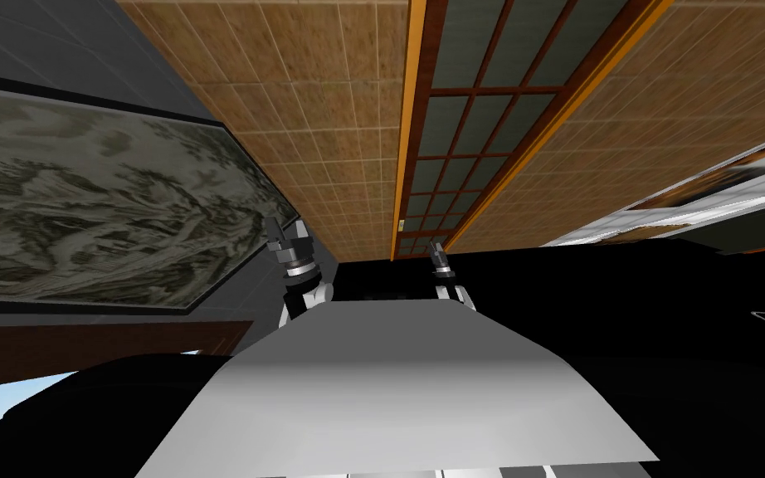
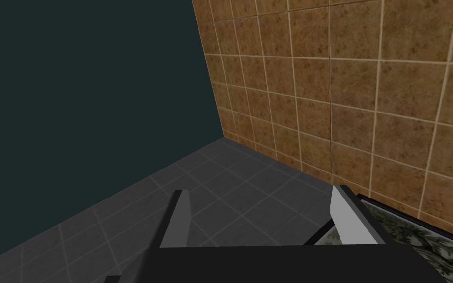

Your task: Pull the door open

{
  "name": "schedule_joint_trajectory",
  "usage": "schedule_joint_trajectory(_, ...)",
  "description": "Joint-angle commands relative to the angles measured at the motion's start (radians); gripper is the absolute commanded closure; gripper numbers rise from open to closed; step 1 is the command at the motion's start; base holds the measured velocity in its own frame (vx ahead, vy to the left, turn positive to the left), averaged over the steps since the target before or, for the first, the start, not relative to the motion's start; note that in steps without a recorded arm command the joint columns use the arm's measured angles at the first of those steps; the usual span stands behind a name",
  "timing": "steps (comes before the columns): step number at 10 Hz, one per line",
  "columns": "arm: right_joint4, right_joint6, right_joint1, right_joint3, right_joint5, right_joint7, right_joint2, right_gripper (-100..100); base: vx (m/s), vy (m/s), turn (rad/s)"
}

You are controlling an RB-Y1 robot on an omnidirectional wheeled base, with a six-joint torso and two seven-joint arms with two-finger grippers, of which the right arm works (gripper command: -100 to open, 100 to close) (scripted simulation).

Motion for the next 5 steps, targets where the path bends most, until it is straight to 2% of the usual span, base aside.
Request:
schedule_joint_trajectory(1, 0.038, -0.014, -0.005, -0.006, 0.011, 0.032, -0.002, -100, 0.099, 0.03, -0.02)
schedule_joint_trajectory(5, 0.13, -0.042, -0.024, -0.022, 0.036, 0.104, -0.01, -100, 0.091, 0.041, -0.022)
